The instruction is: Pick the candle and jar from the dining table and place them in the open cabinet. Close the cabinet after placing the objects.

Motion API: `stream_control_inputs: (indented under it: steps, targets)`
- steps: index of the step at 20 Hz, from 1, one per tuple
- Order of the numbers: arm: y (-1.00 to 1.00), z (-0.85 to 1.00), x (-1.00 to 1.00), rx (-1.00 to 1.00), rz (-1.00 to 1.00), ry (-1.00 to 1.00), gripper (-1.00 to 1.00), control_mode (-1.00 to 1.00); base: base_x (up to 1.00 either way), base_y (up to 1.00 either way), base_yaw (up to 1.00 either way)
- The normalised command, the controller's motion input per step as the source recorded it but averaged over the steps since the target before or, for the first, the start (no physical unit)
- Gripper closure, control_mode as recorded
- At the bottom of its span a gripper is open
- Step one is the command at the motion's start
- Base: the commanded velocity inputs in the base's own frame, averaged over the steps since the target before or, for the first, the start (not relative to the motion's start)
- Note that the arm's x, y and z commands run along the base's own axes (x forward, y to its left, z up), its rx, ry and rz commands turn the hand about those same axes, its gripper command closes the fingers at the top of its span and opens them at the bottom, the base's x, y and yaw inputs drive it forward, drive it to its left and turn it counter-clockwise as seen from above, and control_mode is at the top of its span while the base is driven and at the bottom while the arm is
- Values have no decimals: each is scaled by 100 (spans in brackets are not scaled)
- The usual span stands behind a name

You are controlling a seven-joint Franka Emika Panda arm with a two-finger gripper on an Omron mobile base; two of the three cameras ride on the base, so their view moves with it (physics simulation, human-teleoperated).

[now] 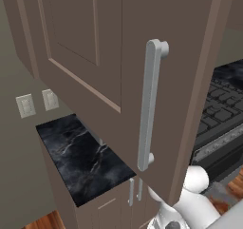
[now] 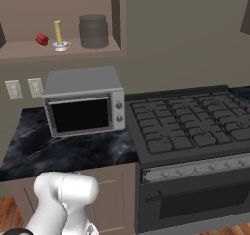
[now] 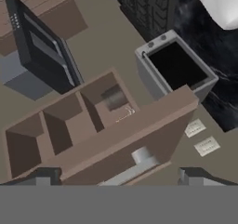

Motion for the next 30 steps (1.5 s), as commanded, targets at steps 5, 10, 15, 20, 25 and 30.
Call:
stream_control_inputs:
  steps: [5,10,15,20,25,30]
  targets:
    - [5,-1,13,-15,0,0,-100,-100,0,0,0]
    - [0,-1,36,-14,0,0,-100,-100,0,0,0]
    - [6,-12,23,-15,0,0,-100,-100,0,0,0]
    - [11,-22,22,-16,0,0,-100,-100,0,0,0]
    - [4,-13,32,-15,0,0,-100,-100,0,0,0]
    - [1,-10,40,-12,0,0,-100,-100,0,0,0]
